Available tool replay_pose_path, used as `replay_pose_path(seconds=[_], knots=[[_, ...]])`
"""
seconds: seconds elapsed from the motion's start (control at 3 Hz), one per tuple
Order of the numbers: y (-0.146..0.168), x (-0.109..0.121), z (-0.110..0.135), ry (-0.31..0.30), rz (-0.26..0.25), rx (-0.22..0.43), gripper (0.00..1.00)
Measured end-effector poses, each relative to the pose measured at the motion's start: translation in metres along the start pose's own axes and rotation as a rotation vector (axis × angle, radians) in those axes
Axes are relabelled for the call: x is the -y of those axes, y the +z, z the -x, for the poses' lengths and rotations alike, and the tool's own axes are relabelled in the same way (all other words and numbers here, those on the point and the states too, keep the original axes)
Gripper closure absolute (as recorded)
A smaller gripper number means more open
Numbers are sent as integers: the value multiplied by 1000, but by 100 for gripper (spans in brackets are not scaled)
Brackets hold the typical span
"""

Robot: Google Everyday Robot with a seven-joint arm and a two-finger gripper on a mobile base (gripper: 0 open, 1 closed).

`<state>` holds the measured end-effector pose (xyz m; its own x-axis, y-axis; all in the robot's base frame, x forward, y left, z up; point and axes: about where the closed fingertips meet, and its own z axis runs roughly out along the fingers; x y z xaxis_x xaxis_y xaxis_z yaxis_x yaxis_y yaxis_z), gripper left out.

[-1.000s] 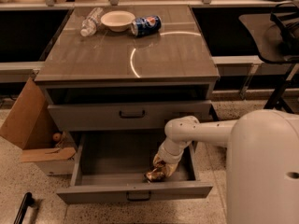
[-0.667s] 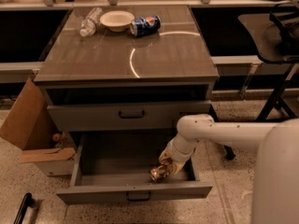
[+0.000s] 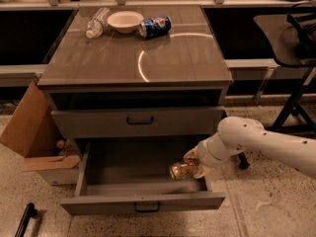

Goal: Pick orange can from middle drawer and place on counter

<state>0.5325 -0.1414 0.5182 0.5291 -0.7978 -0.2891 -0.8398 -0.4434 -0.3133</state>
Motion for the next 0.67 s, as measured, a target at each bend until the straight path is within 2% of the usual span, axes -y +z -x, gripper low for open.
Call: replay_pose_path(seconds=[0.33,0.67], knots=[[0,0,0,0,0,0,100],[-29,-2,-1,12,-25,15,100]])
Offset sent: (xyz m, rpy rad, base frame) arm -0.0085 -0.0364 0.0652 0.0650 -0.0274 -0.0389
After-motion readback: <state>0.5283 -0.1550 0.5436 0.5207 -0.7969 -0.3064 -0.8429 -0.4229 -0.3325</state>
